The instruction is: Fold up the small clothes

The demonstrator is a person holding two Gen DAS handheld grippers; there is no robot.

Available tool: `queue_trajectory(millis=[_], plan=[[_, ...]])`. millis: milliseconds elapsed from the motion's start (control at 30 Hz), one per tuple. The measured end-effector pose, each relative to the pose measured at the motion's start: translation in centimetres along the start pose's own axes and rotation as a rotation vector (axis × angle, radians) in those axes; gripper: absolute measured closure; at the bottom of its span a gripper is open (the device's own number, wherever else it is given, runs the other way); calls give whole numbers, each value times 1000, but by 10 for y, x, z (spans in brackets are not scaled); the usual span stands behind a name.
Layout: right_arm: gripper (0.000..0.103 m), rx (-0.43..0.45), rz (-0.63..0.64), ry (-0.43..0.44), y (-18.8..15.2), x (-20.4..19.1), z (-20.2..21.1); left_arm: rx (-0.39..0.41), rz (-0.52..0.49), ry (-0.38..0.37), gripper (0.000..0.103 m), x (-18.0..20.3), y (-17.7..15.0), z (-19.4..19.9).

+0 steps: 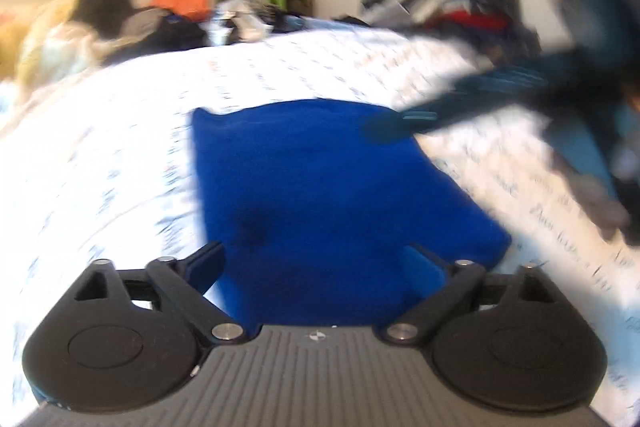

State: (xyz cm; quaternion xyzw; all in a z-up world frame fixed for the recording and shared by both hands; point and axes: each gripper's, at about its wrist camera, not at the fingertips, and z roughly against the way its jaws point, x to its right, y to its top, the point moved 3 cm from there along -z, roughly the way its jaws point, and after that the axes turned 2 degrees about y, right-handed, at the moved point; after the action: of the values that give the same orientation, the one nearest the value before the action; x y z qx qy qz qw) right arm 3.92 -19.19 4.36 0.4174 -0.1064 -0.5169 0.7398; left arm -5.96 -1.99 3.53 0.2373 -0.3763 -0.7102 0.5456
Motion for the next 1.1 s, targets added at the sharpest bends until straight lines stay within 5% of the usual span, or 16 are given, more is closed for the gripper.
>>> queue_trajectory(millis=[200,267,333,367,400,433,567,667,733,800,867,900,1000,1100], plan=[[17,-103,-319,113,-59,48,25,-126,317,-71,26,-46,-14,-5],[17,-129,-410,156,-73,60,20,-164,383,-130,38,-50,-10,-12],[18,-111,-434,212,-76,63,18,-202,419,-159,61,-52,-4,-21],[34,-117,-444,221,-76,63,16,-221,415,-143,71,-52,-2,-24],[77,-145,-448,225,-76,63,10,-242,414,-117,89,-53,1,-26],[88,-177,-445,212,-76,61,4,-250,429,-118,90,-56,2,-24],[91,-145,-355,218,-69,46,22,-173,348,-117,90,-53,11,6],[88,-139,-351,169,-75,52,24,-166,220,26,80,-47,1,9],[81,-165,-351,135,-77,54,24,-124,169,93,35,-45,-1,19],[53,-132,-341,99,-66,57,31,-20,149,95,11,-43,6,33],[23,-7,-311,45,-42,60,41,40,86,66,13,-30,21,31],[19,46,-303,50,-29,61,41,39,58,56,14,-22,27,22],[19,73,-333,145,9,71,10,12,-22,5,24,5,35,-13],[20,-38,-306,128,30,80,-52,-98,-85,-26,23,21,24,-60]])
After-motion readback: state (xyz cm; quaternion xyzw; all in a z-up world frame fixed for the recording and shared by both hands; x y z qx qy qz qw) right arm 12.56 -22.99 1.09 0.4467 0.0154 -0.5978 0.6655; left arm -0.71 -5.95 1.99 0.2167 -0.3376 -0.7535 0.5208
